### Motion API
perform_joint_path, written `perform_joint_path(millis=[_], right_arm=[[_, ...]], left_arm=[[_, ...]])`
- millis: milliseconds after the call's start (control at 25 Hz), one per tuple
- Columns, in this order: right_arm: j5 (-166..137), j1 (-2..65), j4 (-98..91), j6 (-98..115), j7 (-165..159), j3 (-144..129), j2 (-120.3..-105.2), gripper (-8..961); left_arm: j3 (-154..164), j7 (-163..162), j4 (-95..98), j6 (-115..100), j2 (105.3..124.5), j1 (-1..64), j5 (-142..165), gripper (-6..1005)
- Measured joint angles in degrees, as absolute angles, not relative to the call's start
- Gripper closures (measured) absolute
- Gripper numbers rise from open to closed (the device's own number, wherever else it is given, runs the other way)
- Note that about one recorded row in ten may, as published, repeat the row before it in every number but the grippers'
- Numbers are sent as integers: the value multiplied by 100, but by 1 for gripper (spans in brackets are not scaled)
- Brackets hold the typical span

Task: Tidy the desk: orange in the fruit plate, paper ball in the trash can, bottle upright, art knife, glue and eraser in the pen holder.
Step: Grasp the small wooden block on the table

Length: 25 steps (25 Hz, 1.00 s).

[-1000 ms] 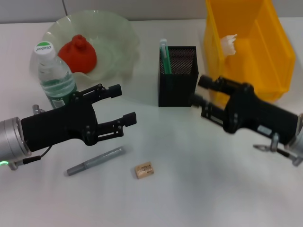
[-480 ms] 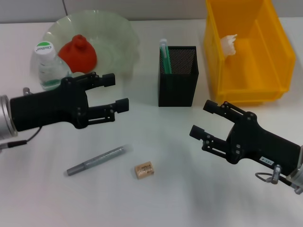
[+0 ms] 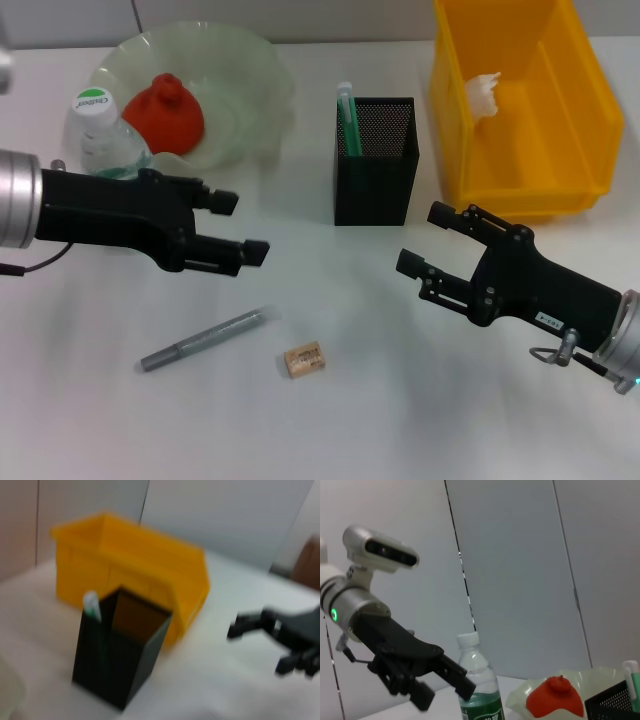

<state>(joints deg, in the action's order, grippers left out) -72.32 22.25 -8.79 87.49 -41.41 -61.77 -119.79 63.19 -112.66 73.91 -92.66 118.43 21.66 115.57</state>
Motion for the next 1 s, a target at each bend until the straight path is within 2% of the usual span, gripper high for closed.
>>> perform_joint_path(millis=[360, 1000], right_arm=[[-7226, 2395, -818, 8531, -4166, -6178, -11979, 201], [-7222, 2426, -657, 8481, -4137, -6169, -11979, 201]], left_arm=[[7928, -13193, 9017, -9315, 11863, 2461, 13424, 205], [8970, -13695, 8136, -9080, 11907, 3204, 13981, 215]])
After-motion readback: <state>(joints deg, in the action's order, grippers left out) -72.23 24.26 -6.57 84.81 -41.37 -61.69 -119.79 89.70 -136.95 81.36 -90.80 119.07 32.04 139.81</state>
